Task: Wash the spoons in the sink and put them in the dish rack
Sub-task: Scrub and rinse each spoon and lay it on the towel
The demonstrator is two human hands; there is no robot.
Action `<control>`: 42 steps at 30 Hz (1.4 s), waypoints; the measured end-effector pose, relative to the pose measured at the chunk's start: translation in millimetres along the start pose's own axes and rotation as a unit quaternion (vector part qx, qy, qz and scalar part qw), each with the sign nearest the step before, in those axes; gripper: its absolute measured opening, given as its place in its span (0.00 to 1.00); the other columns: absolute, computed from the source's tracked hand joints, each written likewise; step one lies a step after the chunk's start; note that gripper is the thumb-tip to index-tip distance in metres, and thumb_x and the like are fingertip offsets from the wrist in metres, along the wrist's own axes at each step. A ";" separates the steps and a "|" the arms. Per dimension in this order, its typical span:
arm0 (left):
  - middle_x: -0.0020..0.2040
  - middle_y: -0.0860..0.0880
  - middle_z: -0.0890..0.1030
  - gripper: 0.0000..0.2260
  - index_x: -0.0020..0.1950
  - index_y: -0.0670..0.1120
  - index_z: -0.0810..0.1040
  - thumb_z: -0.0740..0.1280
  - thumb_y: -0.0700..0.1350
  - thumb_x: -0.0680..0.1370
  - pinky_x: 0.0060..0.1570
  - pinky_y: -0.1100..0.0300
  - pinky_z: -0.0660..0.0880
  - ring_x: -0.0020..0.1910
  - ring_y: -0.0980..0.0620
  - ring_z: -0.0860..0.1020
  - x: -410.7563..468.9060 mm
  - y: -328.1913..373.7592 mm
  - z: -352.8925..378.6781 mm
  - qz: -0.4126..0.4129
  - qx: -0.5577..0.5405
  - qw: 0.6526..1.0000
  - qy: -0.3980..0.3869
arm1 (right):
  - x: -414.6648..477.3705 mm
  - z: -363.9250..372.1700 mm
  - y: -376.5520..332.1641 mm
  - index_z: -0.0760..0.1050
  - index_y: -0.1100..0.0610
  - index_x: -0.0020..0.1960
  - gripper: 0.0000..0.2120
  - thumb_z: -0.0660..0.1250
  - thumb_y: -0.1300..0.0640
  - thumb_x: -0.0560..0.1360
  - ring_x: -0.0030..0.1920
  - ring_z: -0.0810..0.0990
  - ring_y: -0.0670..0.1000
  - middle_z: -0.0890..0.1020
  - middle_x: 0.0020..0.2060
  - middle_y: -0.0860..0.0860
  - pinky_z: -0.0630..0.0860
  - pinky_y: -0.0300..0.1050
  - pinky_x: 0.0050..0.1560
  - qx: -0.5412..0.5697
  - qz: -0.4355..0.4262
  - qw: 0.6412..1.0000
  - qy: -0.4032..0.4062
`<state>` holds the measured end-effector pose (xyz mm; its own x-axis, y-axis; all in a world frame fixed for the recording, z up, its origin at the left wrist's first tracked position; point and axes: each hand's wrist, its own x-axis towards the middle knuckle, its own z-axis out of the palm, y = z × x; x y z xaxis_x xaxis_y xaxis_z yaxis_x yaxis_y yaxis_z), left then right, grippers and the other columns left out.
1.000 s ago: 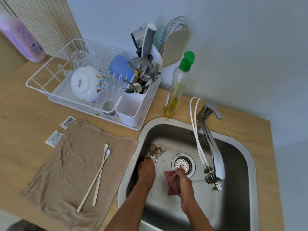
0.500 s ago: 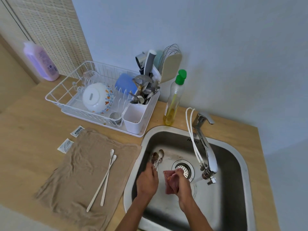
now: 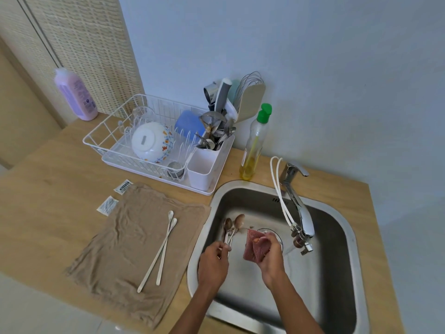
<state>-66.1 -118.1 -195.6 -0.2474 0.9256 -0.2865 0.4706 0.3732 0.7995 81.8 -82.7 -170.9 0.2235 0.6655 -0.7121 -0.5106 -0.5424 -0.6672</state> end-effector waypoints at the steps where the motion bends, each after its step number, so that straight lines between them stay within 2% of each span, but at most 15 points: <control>1: 0.42 0.56 0.83 0.06 0.49 0.53 0.81 0.64 0.49 0.81 0.37 0.70 0.73 0.39 0.60 0.80 -1.8 -0.5 -1.0 0.006 -0.005 1.000 -0.007 | -0.1 1.1 -0.2 0.76 0.53 0.47 0.06 0.62 0.52 0.79 0.49 0.79 0.57 0.82 0.48 0.59 0.75 0.56 0.53 0.009 -0.004 1.000 -0.004; 4: 0.39 0.57 0.82 0.05 0.48 0.52 0.80 0.65 0.48 0.80 0.34 0.74 0.70 0.38 0.60 0.80 -4.7 -1.1 -2.4 0.033 -0.006 0.999 -0.031 | 0.0 6.0 -0.4 0.76 0.53 0.48 0.08 0.61 0.52 0.80 0.49 0.80 0.56 0.82 0.49 0.58 0.73 0.57 0.58 0.033 -0.008 0.999 -0.024; 8: 0.30 0.54 0.78 0.05 0.47 0.51 0.77 0.63 0.48 0.82 0.28 0.67 0.69 0.27 0.57 0.75 -4.8 -3.8 -0.3 0.058 -0.008 0.997 -0.056 | 1.7 7.5 -0.2 0.75 0.53 0.58 0.10 0.62 0.52 0.80 0.53 0.80 0.57 0.82 0.54 0.59 0.72 0.61 0.64 0.033 -0.012 0.998 -0.046; 12: 0.27 0.53 0.76 0.06 0.46 0.52 0.77 0.64 0.49 0.81 0.27 0.66 0.68 0.23 0.58 0.72 -3.5 -2.1 0.0 0.063 0.000 0.995 -0.076 | 0.2 11.3 -4.9 0.75 0.52 0.51 0.04 0.62 0.53 0.81 0.51 0.81 0.56 0.82 0.48 0.58 0.74 0.60 0.62 0.030 -0.016 0.996 -0.083; 14: 0.30 0.53 0.79 0.06 0.46 0.54 0.79 0.64 0.51 0.81 0.29 0.64 0.72 0.25 0.57 0.75 -3.2 1.3 0.6 0.062 0.008 0.994 -0.088 | -0.3 13.5 -6.8 0.76 0.51 0.50 0.05 0.61 0.55 0.82 0.49 0.83 0.55 0.83 0.47 0.57 0.76 0.60 0.60 -0.028 -0.040 0.991 -0.123; 16: 0.35 0.55 0.82 0.07 0.46 0.55 0.81 0.65 0.52 0.80 0.34 0.66 0.75 0.31 0.56 0.79 -2.5 5.1 0.3 0.063 0.018 0.994 -0.082 | 2.7 12.7 -8.0 0.76 0.48 0.59 0.09 0.60 0.55 0.83 0.52 0.84 0.55 0.85 0.51 0.55 0.79 0.56 0.59 -0.146 -0.091 0.975 -0.140; 19: 0.44 0.59 0.84 0.09 0.47 0.54 0.84 0.65 0.53 0.80 0.40 0.74 0.70 0.39 0.61 0.79 3.2 14.2 -8.8 0.089 0.067 0.992 -0.064 | 6.5 8.4 -18.0 0.73 0.42 0.65 0.14 0.60 0.55 0.83 0.46 0.83 0.50 0.85 0.48 0.54 0.81 0.47 0.49 -0.291 -0.157 0.930 -0.159; 22: 0.41 0.58 0.83 0.10 0.47 0.55 0.85 0.65 0.54 0.80 0.37 0.72 0.68 0.35 0.60 0.78 16.9 25.6 -36.8 0.122 0.114 0.983 -0.083 | 7.3 3.1 -36.0 0.76 0.45 0.63 0.12 0.61 0.56 0.82 0.36 0.81 0.46 0.84 0.42 0.56 0.77 0.41 0.36 -0.366 -0.185 0.891 -0.197; 26: 0.47 0.56 0.85 0.10 0.51 0.56 0.85 0.64 0.55 0.79 0.46 0.61 0.76 0.43 0.55 0.81 39.8 39.8 -75.7 0.204 0.240 0.938 -0.141 | 8.5 -2.8 -43.7 0.77 0.64 0.57 0.10 0.59 0.66 0.82 0.46 0.85 0.46 0.82 0.47 0.53 0.79 0.33 0.45 -0.448 -0.182 0.835 -0.264; 30: 0.50 0.55 0.85 0.11 0.54 0.55 0.84 0.63 0.53 0.80 0.46 0.60 0.74 0.47 0.52 0.81 55.0 51.1 -90.0 0.304 0.352 0.865 -0.190 | 2.9 -4.7 -37.6 0.79 0.58 0.55 0.10 0.58 0.62 0.83 0.42 0.82 0.43 0.79 0.42 0.51 0.80 0.35 0.46 -0.576 -0.167 0.723 -0.344; 32: 0.51 0.56 0.85 0.10 0.54 0.55 0.84 0.63 0.53 0.80 0.49 0.58 0.76 0.48 0.52 0.81 59.5 52.8 -92.2 0.326 0.365 0.846 -0.211 | 4.3 -8.0 -33.6 0.79 0.53 0.54 0.09 0.59 0.56 0.83 0.44 0.84 0.42 0.82 0.42 0.44 0.80 0.38 0.50 -0.646 -0.196 0.651 -0.346; 34: 0.52 0.57 0.85 0.10 0.54 0.55 0.84 0.63 0.52 0.80 0.49 0.58 0.74 0.50 0.53 0.81 59.5 50.4 -91.1 0.333 0.369 0.835 -0.236 | 5.1 -12.4 -29.5 0.76 0.47 0.49 0.08 0.59 0.53 0.82 0.47 0.84 0.45 0.81 0.41 0.40 0.80 0.43 0.54 -0.681 -0.212 0.609 -0.347; 37: 0.54 0.58 0.84 0.10 0.55 0.55 0.84 0.63 0.52 0.80 0.45 0.60 0.71 0.51 0.54 0.81 56.3 49.2 -88.8 0.349 0.383 0.812 -0.270 | 1.1 -13.3 -25.7 0.75 0.44 0.49 0.09 0.58 0.54 0.83 0.49 0.81 0.47 0.79 0.42 0.38 0.77 0.42 0.54 -0.689 -0.174 0.588 -0.387; 40: 0.53 0.57 0.84 0.10 0.53 0.55 0.84 0.62 0.52 0.81 0.44 0.59 0.72 0.48 0.52 0.82 51.0 51.0 -85.6 0.372 0.399 0.790 -0.279 | 1.2 -11.4 -20.4 0.76 0.52 0.60 0.10 0.58 0.56 0.83 0.51 0.76 0.46 0.77 0.49 0.44 0.69 0.36 0.50 -0.708 -0.174 0.537 -0.425; 42: 0.53 0.57 0.84 0.11 0.52 0.54 0.84 0.61 0.51 0.81 0.44 0.59 0.71 0.48 0.53 0.81 48.9 46.3 -86.0 0.353 0.399 0.797 -0.285 | 0.2 -14.9 -16.2 0.76 0.56 0.59 0.10 0.57 0.59 0.84 0.48 0.77 0.48 0.77 0.47 0.49 0.72 0.32 0.49 -0.679 -0.187 0.560 -0.437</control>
<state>-129.3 -61.0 -127.2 0.6353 0.7162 -0.2889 0.7672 -0.5427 0.3419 102.5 -81.4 -163.5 -0.6908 0.5376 -0.4835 0.6697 0.2238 -0.7081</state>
